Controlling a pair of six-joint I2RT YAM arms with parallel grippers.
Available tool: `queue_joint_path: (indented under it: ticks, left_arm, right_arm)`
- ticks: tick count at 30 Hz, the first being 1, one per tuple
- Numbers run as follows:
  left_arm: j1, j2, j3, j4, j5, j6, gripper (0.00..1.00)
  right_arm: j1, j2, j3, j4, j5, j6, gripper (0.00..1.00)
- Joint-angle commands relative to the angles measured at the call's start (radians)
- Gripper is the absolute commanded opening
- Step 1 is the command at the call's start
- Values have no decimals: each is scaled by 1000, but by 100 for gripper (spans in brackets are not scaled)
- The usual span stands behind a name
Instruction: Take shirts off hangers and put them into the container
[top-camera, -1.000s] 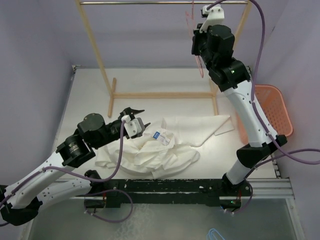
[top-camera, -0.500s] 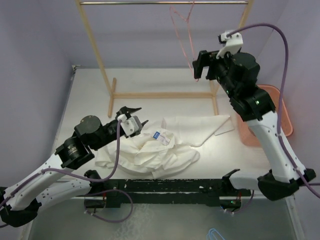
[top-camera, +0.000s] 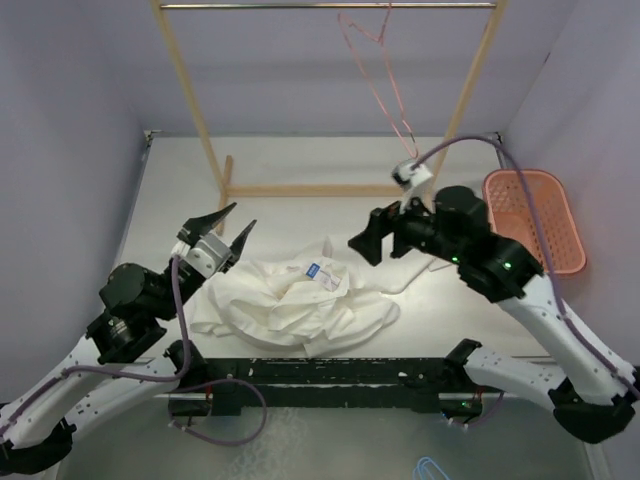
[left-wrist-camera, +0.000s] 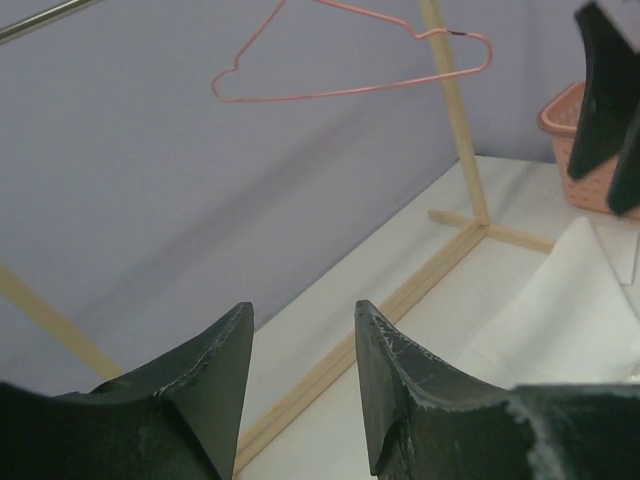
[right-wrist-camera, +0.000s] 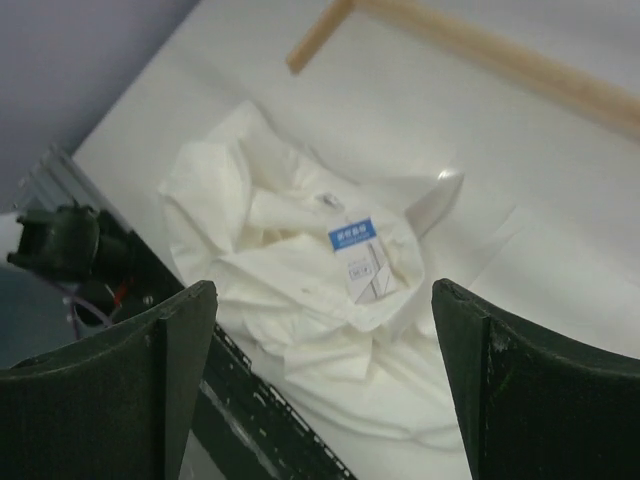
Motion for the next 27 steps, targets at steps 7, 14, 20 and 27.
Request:
queue_joint_path:
  ticks: [7,14,20,27]
  left_arm:
    - [8,-108,-73,145,-153,-7,48]
    - [10,9,-37,86,-105,-34,47]
    - [16,5,-47,96,-103,-41,47]
    - [17,12,-48,96,-93,-45,47]
  right_arm:
    - [179,376,-73,49,93,53,91]
    - [395,605,42,37,66,-34,92]
    - [432,717,13,205,75,-61,95]
    - [431,851,12,352,83,-97,96]
